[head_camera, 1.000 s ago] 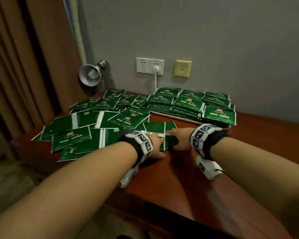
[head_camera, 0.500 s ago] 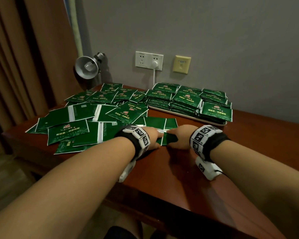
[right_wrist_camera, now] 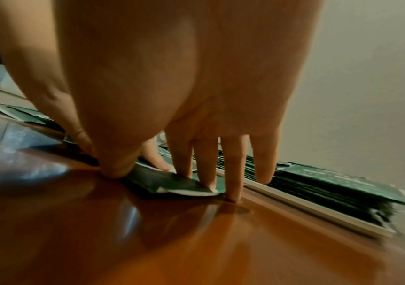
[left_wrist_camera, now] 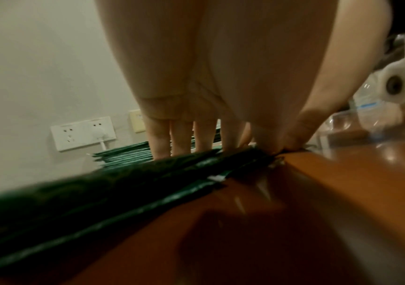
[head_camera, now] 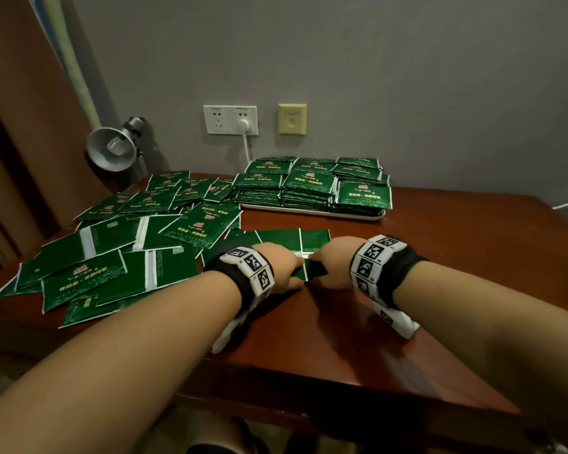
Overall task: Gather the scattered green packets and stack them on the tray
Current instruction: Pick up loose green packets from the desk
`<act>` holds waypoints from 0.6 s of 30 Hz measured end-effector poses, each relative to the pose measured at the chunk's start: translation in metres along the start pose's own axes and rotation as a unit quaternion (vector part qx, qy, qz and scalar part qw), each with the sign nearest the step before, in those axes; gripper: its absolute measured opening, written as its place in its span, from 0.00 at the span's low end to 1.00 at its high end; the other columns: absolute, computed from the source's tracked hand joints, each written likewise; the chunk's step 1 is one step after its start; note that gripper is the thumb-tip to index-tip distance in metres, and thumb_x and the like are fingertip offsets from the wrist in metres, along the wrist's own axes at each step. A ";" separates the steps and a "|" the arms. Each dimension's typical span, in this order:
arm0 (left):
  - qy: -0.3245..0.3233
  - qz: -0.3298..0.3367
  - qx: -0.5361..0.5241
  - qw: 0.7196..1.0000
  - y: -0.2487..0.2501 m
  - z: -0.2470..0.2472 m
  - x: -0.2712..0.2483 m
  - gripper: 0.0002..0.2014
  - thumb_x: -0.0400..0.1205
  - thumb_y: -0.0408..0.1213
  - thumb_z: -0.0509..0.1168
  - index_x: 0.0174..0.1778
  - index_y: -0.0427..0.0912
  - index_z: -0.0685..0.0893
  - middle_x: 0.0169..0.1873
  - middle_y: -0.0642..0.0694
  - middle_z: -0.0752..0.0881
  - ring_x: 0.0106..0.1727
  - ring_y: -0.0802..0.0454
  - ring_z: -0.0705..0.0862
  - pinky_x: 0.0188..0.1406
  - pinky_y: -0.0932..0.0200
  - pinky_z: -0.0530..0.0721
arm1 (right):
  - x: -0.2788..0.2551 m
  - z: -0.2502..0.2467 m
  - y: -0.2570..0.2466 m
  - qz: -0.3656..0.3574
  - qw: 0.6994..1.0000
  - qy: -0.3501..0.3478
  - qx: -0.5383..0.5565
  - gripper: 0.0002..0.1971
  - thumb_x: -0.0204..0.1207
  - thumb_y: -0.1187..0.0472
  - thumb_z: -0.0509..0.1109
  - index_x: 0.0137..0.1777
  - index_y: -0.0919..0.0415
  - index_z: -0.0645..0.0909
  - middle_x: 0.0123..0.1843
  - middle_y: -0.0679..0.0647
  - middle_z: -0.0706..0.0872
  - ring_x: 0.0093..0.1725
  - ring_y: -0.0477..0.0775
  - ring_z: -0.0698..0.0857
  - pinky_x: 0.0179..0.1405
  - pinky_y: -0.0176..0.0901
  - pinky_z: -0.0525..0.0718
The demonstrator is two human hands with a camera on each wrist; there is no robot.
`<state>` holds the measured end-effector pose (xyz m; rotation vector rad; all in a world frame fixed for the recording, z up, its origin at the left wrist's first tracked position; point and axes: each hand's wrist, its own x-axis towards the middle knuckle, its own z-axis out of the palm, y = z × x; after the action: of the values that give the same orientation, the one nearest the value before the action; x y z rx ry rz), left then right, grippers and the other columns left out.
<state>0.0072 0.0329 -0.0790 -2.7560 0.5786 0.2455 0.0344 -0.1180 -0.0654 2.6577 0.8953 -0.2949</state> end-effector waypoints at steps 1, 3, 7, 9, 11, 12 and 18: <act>0.000 0.006 -0.007 1.000 0.005 -0.001 0.000 0.23 0.83 0.58 0.59 0.69 0.48 0.76 0.54 0.45 0.86 0.52 0.41 0.84 0.41 0.52 0.81 | -0.006 0.003 0.005 0.001 1.000 0.001 0.001 0.20 0.76 0.37 0.60 0.53 0.52 0.82 0.41 0.52 0.85 0.42 0.59 0.85 0.47 0.50 0.87; 0.005 0.011 -0.024 1.000 0.015 -0.005 0.000 0.24 0.82 0.57 0.62 0.70 0.50 0.75 0.56 0.47 0.86 0.54 0.42 0.85 0.43 0.52 0.83 | -0.019 0.010 0.014 0.007 1.000 0.002 0.003 0.22 0.76 0.37 0.61 0.58 0.51 0.82 0.44 0.52 0.86 0.44 0.58 0.85 0.46 0.48 0.85; 0.018 0.012 -0.029 0.999 0.035 -0.011 -0.003 0.19 0.82 0.53 0.61 0.66 0.50 0.77 0.42 0.48 0.83 0.43 0.43 0.82 0.38 0.52 0.83 | -0.041 0.024 0.024 0.019 1.000 0.014 -0.017 0.32 0.75 0.31 0.62 0.71 0.51 0.77 0.48 0.53 0.86 0.48 0.58 0.84 0.40 0.44 0.79; 0.022 0.020 -0.036 0.999 0.041 -0.015 -0.004 0.16 0.81 0.50 0.61 0.63 0.50 0.78 0.40 0.48 0.82 0.40 0.43 0.81 0.36 0.52 0.82 | -0.048 0.028 0.024 0.030 0.999 0.022 -0.013 0.29 0.74 0.30 0.61 0.65 0.50 0.80 0.43 0.51 0.85 0.45 0.58 0.84 0.39 0.44 0.82; 0.020 0.025 -0.047 0.998 0.046 -0.017 -0.007 0.17 0.80 0.46 0.62 0.65 0.51 0.78 0.45 0.48 0.86 0.45 0.43 0.84 0.40 0.51 0.84 | -0.054 0.028 0.022 0.036 0.999 0.027 -0.010 0.25 0.74 0.32 0.60 0.55 0.51 0.83 0.39 0.50 0.84 0.41 0.57 0.85 0.41 0.46 0.86; 0.020 0.029 -0.053 0.998 0.049 -0.018 -0.009 0.18 0.80 0.44 0.62 0.67 0.51 0.78 0.50 0.47 0.87 0.49 0.42 0.85 0.44 0.51 0.85 | -0.059 0.028 0.021 0.037 0.999 0.022 -0.015 0.23 0.74 0.35 0.60 0.51 0.52 0.84 0.38 0.50 0.85 0.40 0.57 0.85 0.43 0.47 0.87; 0.005 0.040 -0.122 0.992 0.059 -0.027 -0.018 0.19 0.80 0.34 0.61 0.67 0.48 0.79 0.57 0.45 0.86 0.58 0.43 0.84 0.54 0.48 0.85 | -0.082 0.024 0.008 0.038 0.994 -0.007 -0.098 0.08 0.72 0.51 0.69 0.48 0.52 0.77 0.38 0.48 0.79 0.45 0.55 0.83 0.61 0.49 0.78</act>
<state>-0.0309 -0.0207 -0.0657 -2.9734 0.7046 0.3411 -0.0269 -0.1777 -0.0615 2.4970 0.7751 -0.1972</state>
